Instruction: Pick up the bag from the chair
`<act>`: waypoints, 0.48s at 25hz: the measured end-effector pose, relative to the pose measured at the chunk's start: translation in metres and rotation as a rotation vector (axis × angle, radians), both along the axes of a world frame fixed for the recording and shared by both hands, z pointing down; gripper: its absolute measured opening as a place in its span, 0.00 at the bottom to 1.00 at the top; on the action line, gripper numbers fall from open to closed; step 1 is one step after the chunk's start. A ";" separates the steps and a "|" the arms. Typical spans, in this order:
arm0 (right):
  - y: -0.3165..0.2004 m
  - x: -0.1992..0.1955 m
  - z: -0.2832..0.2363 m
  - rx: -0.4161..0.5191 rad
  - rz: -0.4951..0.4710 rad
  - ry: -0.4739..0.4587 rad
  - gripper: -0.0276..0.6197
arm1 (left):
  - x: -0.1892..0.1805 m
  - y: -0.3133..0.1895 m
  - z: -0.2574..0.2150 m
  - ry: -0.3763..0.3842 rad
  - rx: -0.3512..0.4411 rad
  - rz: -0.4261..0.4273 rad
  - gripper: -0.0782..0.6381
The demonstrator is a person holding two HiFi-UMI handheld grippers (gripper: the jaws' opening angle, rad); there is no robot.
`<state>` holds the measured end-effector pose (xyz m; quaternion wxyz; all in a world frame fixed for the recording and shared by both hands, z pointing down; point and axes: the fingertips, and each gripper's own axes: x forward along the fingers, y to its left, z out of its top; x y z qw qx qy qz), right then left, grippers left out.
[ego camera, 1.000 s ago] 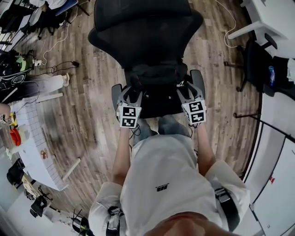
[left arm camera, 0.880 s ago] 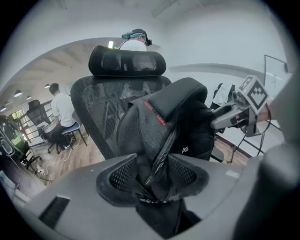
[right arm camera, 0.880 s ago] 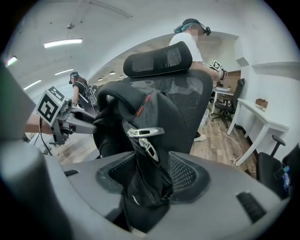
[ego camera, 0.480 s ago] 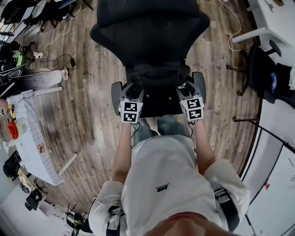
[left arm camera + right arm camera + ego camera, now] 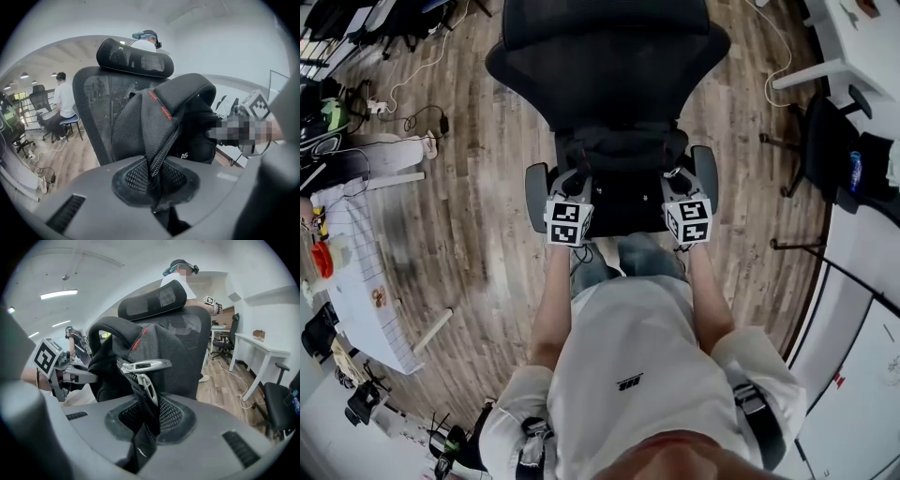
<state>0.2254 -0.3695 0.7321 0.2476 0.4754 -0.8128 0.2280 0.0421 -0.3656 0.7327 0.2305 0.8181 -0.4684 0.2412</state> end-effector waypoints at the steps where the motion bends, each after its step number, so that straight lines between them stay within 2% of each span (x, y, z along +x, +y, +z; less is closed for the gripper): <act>1: 0.000 -0.001 -0.001 -0.004 0.007 -0.006 0.09 | 0.000 0.000 -0.001 0.005 -0.003 -0.007 0.15; 12: 0.001 0.000 -0.021 -0.015 0.028 -0.056 0.07 | 0.002 0.001 -0.017 0.033 0.013 -0.033 0.13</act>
